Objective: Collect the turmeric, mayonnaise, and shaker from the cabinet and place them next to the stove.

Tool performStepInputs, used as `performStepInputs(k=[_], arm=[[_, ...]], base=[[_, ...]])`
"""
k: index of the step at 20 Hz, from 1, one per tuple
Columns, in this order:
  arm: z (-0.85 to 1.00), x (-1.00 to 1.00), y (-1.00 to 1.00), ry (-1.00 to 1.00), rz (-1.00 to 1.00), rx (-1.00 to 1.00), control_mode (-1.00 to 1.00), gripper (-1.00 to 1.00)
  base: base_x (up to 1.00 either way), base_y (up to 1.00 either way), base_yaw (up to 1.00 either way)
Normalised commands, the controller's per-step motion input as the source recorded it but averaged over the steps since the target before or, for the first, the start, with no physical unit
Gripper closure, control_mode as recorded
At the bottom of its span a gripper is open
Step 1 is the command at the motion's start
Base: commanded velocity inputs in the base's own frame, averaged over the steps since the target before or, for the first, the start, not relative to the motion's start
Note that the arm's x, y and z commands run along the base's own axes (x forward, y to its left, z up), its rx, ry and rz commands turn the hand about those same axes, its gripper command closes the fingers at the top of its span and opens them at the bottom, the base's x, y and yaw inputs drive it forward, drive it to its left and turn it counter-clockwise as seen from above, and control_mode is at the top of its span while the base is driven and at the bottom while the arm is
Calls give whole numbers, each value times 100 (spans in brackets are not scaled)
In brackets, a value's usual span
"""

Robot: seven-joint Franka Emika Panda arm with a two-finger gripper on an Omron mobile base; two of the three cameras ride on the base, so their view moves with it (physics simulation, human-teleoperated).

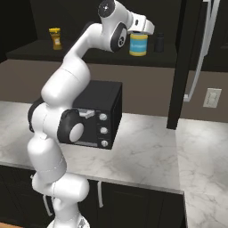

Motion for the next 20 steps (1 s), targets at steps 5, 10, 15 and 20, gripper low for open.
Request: performStepInputs(k=[5, 10, 15, 20], arm=[[0, -38, -5, -9, 0, 0, -100, 100], [0, -72, 0, -15, 0, 0, -100, 100], [0, -75, 0, -14, 0, 0, -100, 100], [0, -75, 0, -13, 1, 0, -100, 100]], base=[[0, 0, 0], [0, 0, 0], [0, 0, 0], [0, 0, 0]])
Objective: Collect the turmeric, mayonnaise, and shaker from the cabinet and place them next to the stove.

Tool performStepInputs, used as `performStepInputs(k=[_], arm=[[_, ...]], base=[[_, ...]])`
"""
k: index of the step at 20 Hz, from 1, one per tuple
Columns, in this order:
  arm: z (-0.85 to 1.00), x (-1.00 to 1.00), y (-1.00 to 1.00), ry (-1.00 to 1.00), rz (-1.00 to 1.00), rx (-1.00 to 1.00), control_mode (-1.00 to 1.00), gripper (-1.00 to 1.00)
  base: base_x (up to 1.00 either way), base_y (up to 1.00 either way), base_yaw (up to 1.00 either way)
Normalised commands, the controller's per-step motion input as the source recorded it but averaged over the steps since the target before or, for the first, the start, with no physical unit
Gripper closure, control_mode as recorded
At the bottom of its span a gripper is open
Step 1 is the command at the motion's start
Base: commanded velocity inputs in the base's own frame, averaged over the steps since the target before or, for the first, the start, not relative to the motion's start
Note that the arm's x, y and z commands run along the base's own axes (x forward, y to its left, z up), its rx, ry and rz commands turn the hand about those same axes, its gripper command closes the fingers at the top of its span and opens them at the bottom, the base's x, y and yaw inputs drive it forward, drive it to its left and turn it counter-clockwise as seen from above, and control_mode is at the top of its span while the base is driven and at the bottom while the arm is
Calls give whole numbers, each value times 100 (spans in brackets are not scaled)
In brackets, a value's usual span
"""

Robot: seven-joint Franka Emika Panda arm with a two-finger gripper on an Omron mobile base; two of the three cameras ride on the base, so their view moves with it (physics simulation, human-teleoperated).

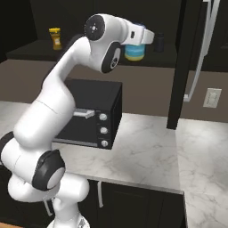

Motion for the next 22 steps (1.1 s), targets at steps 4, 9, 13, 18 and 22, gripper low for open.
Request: performStepInputs(k=[4, 9, 13, 18, 22], arm=[[0, -75, 9, -8, 2, 0, -100, 100], [-4, -72, 27, -2, 2, 0, -100, 100], [-6, -67, 37, 0, 2, -1, -100, 100], [-2, -68, 40, 0, 2, -4, -100, 100], [0, -68, 42, 0, 1, -6, -100, 100]], base=[[0, 0, 0], [0, 0, 0], [0, 0, 0], [0, 0, 0], [0, 0, 0]])
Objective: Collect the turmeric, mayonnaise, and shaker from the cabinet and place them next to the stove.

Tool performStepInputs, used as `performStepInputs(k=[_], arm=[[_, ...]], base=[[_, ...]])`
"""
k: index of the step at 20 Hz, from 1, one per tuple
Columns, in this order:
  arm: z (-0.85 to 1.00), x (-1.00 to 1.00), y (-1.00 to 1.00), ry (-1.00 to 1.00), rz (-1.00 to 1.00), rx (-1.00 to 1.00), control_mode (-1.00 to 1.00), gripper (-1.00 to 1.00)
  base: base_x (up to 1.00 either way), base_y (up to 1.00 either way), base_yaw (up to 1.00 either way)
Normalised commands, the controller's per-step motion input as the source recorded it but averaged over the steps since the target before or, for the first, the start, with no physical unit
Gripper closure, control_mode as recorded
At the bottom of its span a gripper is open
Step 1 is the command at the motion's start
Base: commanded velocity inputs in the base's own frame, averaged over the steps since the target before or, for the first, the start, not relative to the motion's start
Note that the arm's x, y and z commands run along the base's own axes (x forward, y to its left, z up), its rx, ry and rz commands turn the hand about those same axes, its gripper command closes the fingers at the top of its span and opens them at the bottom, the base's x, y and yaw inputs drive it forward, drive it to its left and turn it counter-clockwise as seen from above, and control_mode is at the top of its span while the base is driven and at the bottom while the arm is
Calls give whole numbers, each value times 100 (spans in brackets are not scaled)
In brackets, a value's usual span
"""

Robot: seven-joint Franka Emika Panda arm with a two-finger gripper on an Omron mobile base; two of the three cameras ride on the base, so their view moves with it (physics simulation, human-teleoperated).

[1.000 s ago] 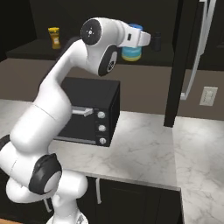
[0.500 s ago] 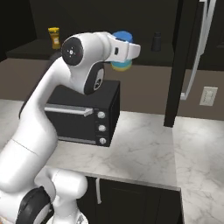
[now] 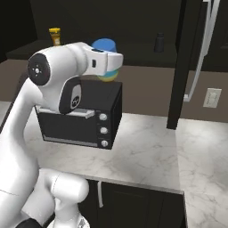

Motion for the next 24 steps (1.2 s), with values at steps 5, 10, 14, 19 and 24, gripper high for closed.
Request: performStepInputs(k=[5, 10, 14, 19, 24], arm=[[-3, -71, 30, 0, 3, -6, -100, 100], [-29, -55, 9, 0, 4, -9, -100, 100], [-40, -67, 27, -2, 2, -14, -100, 100], [-38, -64, 35, 0, 0, -14, -100, 100], [-14, -25, 12, 1, 0, -4, 100, 100]], base=[[0, 0, 0], [0, 0, 0], [0, 0, 0], [0, 0, 0], [-36, 21, 0]])
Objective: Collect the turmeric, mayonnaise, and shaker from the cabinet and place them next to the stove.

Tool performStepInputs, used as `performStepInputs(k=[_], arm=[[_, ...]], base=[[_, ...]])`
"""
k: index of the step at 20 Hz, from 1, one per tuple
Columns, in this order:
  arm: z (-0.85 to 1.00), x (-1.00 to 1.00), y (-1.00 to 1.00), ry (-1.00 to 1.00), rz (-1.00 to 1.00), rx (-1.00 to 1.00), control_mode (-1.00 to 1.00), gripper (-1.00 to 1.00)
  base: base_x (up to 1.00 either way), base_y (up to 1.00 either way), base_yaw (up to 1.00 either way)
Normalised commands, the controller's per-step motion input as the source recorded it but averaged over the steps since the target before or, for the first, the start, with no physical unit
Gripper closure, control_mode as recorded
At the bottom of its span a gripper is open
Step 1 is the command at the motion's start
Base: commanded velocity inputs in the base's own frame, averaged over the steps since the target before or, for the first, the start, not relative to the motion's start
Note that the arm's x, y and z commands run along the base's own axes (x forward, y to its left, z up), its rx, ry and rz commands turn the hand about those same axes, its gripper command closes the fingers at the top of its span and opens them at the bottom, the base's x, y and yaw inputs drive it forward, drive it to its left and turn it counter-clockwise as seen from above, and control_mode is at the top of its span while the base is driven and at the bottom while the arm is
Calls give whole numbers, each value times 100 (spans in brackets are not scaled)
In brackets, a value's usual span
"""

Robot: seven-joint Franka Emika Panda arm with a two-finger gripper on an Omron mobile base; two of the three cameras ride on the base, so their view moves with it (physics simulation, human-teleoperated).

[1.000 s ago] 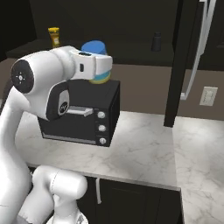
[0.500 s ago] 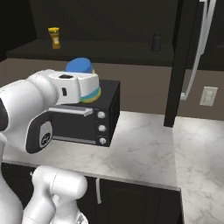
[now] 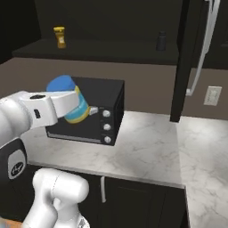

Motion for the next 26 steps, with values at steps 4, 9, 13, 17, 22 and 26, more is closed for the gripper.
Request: performStepInputs(k=[4, 9, 13, 17, 22, 26], arm=[[0, 0, 0, 0, 0, 0, 100, 100], [0, 0, 0, 0, 0, 0, 100, 100], [0, 0, 0, 0, 0, 0, 100, 100], [0, 0, 0, 0, 0, 0, 100, 100], [0, 0, 0, 0, 0, 0, 100, 100], [0, 0, 0, 0, 0, 0, 100, 100]], base=[[-50, 47, 0], [-38, 65, 0], [-36, 69, 0], [-58, 32, -6], [-80, 2, -12], [-90, 0, -16]])
